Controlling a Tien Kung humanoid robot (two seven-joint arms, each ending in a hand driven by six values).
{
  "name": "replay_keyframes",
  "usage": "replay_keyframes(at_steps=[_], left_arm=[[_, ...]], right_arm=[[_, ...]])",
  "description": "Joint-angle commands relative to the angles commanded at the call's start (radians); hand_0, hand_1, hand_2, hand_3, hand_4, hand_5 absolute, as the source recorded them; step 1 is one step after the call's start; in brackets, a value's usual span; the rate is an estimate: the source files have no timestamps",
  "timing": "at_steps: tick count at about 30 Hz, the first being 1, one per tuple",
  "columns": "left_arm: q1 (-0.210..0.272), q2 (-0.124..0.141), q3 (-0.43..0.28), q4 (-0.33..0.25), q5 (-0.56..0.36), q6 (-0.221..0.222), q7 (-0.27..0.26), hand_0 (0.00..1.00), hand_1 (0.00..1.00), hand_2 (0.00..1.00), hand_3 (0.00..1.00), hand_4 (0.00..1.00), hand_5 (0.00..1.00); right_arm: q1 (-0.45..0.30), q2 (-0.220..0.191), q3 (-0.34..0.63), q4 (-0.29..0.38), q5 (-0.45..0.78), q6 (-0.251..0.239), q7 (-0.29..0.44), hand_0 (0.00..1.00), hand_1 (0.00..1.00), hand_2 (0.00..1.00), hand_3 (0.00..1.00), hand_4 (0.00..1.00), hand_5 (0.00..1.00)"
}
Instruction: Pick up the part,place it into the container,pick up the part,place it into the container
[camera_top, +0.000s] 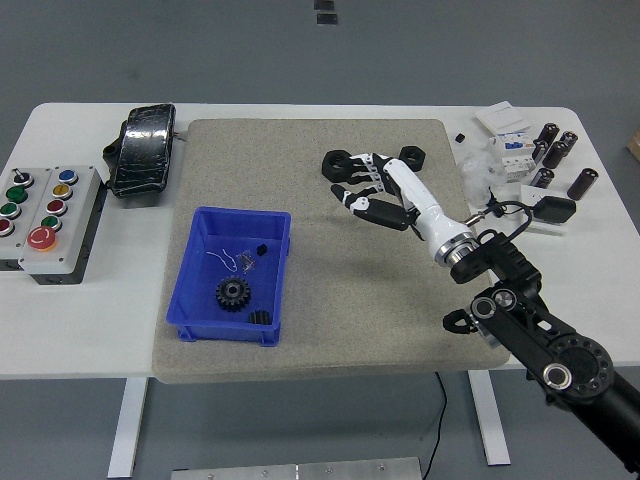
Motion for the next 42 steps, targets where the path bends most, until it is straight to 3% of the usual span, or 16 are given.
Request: replay_keyframes(at_steps=[2, 7, 8, 12, 14, 28, 36, 42], left_arm=[[0.001, -0.001, 0.0, 0.0, -0.002, 0.0, -0.001, 0.616, 0.556, 0.545, 0.636, 0.701, 0.296], [0.004, -0.001, 0.0, 0.0, -0.004, 0.002, -0.002, 0.616, 0.556, 0.545, 0.636, 0.701, 0.296], [0.004, -0.001, 0.0, 0.0, -0.004, 0.001, -0.002, 0.616, 0.556, 0.545, 0.636, 0.701, 0.296], [0.005, 0.0, -0.012, 0.0, 0.009, 0.001, 0.0, 0.616, 0.556, 0.545, 0.636, 0.701, 0.296], [0.004, 0.002, -0.018, 0.0, 0.016, 0.0, 0.0, 0.616, 0.556, 0.545, 0.635, 0.701, 0.296], [-0.002, 0.02, -0.028, 0.0, 0.043, -0.004, -0.006, 0.616, 0.557, 0.545, 0.635, 0.7, 0.295], [0.011, 0.014, -0.027, 0.0, 0.038, -0.003, -0.007, 0.615, 0.557, 0.545, 0.635, 0.7, 0.294], [0.006, 0.009, -0.02, 0.0, 0.034, -0.004, -0.012, 0.616, 0.558, 0.545, 0.635, 0.7, 0.295]], right_arm=[[-0.042, -0.005, 0.054, 0.002, 0.054, 0.012, 0.038, 0.781, 0.745, 0.763, 0.699, 0.783, 0.419], [-0.149, -0.011, 0.173, -0.011, 0.185, 0.055, 0.121, 0.781, 0.745, 0.763, 0.699, 0.783, 0.419], [-0.17, -0.009, 0.195, -0.014, 0.21, 0.061, 0.134, 0.786, 0.73, 0.709, 0.675, 0.837, 0.522], [-0.227, 0.01, 0.266, -0.023, 0.285, 0.074, 0.167, 0.786, 0.73, 0.709, 0.675, 0.837, 0.522], [-0.238, 0.02, 0.283, -0.024, 0.303, 0.076, 0.178, 0.779, 0.725, 0.692, 0.668, 0.86, 0.566], [-0.242, 0.037, 0.298, -0.009, 0.356, 0.057, 0.225, 0.766, 0.713, 0.682, 0.649, 0.871, 0.582], [-0.254, 0.035, 0.328, -0.001, 0.354, 0.048, 0.229, 0.765, 0.711, 0.682, 0.647, 0.872, 0.592], [-0.264, 0.027, 0.336, 0.04, 0.327, 0.035, 0.223, 0.765, 0.709, 0.683, 0.649, 0.861, 0.568]])
